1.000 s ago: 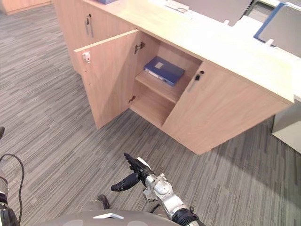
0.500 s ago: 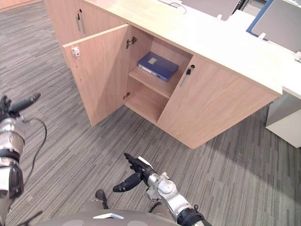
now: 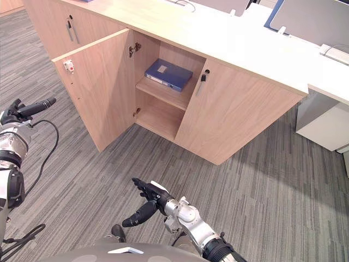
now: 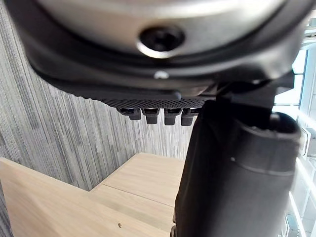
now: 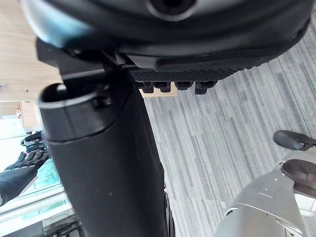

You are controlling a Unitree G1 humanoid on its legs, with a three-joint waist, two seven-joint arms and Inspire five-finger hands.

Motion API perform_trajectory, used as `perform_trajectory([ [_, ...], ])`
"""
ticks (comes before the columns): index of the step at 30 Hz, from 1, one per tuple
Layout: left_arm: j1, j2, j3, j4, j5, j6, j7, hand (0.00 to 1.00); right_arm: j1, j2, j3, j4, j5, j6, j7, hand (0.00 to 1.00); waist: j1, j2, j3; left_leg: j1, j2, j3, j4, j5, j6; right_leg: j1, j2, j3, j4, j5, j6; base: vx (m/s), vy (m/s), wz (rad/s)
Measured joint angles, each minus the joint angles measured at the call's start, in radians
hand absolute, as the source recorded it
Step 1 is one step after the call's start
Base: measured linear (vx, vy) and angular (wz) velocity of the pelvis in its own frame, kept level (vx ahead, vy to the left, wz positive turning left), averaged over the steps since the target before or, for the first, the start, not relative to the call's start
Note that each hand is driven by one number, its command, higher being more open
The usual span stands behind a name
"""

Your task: Walk over to the cabinet, pick up the folder, carry it to the office cabinet, place the folder inside the office cabinet, then close the office cabinet door

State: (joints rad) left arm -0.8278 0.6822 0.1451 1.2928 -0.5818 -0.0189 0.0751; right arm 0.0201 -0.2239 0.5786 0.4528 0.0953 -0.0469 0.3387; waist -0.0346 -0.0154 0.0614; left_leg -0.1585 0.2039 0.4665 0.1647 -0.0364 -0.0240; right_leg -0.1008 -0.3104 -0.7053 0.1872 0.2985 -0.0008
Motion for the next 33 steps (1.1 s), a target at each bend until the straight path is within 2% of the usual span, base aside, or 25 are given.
perform_trajectory([
  [2,-0.014,0.006,-0.013,0.005,-0.007,0.000,-0.001,1.00,0.016,-0.004,0.000,-0.002,0.000,0.007,0.003,1.00,0.001,0.000,0.000,0.010,0.000,0.010,0.004,0.003,0.005,0.001,0.001,0.005,-0.005,0.001,0.000,0.03,-0.020,-0.10],
  [6,-0.071,0.030,-0.030,0.027,-0.019,0.001,-0.013,1.00,0.046,0.000,-0.009,-0.062,0.009,0.014,0.007,1.00,-0.003,0.000,0.000,0.011,0.003,0.031,0.005,0.001,0.003,0.009,0.019,0.026,-0.057,0.023,0.023,0.02,-0.022,-0.14],
  [11,-0.116,0.050,-0.034,0.035,-0.042,0.000,-0.022,1.00,0.058,0.009,-0.020,-0.072,0.009,0.014,0.017,1.00,-0.021,0.008,0.005,0.016,0.019,0.056,0.005,-0.007,-0.007,0.002,0.038,0.027,-0.080,0.048,0.024,0.00,-0.008,-0.16],
  [12,-0.116,0.051,-0.041,0.034,-0.045,0.000,-0.022,1.00,0.065,0.008,-0.022,-0.074,0.009,0.014,0.018,1.00,-0.025,0.002,0.001,0.018,0.020,0.060,0.005,-0.008,-0.007,0.001,0.039,0.028,-0.083,0.048,0.024,0.01,-0.013,-0.17],
  [17,-0.123,0.060,-0.100,0.034,-0.067,0.000,-0.047,1.00,0.101,0.007,-0.031,-0.078,0.009,0.015,0.033,1.00,-0.029,0.008,0.005,0.024,0.039,0.084,0.005,-0.009,-0.009,-0.007,0.059,0.029,-0.096,0.067,0.022,0.01,-0.012,-0.16],
  [22,-0.155,0.062,-0.109,0.034,-0.093,0.000,-0.054,1.00,0.130,0.003,-0.065,-0.138,0.009,0.015,0.036,1.00,-0.036,0.008,0.005,0.024,0.043,0.096,0.012,-0.011,-0.010,-0.013,0.064,0.039,-0.101,0.068,0.022,0.03,-0.002,-0.08],
  [27,-0.164,0.073,-0.128,0.037,-0.093,-0.001,-0.032,1.00,0.143,0.006,-0.093,-0.200,0.014,0.014,0.038,1.00,-0.040,0.011,0.008,0.022,0.065,0.123,0.065,-0.048,-0.016,-0.023,0.069,0.054,-0.097,0.068,0.022,0.00,-0.003,-0.19],
  [31,-0.166,0.098,-0.129,0.039,-0.098,-0.003,-0.017,1.00,0.166,0.005,-0.102,-0.208,0.036,0.014,0.039,1.00,-0.035,0.009,0.012,-0.011,0.096,0.149,0.145,-0.108,-0.022,-0.058,0.073,0.071,-0.085,0.072,0.027,-0.04,0.008,-0.25],
  [33,-0.181,0.116,-0.129,0.039,-0.119,-0.004,-0.009,1.00,0.180,0.005,-0.102,-0.214,0.038,0.014,0.041,1.00,-0.028,-0.002,0.027,-0.019,0.109,0.171,0.181,-0.123,-0.009,-0.072,0.074,0.092,-0.087,0.083,0.041,-0.04,0.017,-0.34],
])
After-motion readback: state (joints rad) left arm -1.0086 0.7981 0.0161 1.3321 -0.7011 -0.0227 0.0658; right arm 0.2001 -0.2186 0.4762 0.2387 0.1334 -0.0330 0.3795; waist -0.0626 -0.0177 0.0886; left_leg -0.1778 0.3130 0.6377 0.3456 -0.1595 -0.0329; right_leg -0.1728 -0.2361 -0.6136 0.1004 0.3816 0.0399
